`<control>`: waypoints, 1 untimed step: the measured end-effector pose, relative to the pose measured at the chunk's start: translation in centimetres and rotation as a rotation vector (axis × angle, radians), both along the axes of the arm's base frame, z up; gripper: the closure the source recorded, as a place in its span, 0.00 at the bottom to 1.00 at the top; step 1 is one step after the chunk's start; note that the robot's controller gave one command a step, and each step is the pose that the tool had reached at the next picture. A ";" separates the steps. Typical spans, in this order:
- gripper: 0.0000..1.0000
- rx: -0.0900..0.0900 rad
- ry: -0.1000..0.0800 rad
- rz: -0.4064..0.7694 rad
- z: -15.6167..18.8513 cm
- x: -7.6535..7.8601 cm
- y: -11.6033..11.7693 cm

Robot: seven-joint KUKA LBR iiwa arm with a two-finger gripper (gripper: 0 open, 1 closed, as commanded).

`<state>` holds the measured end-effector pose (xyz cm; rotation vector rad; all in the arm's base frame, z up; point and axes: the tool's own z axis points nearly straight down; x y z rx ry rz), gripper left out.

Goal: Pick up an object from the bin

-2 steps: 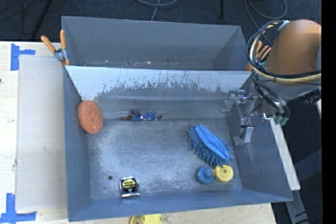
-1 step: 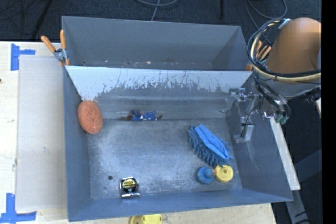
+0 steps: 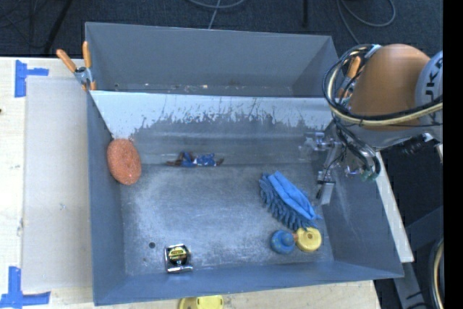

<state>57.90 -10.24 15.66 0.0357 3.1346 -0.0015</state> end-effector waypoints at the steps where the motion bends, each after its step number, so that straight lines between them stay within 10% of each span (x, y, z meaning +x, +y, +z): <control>1: 0.00 0.002 0.007 -0.047 -4.9 -1.4 1.4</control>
Offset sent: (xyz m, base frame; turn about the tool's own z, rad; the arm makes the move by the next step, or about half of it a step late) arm -0.0117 0.0331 -0.0866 -0.1143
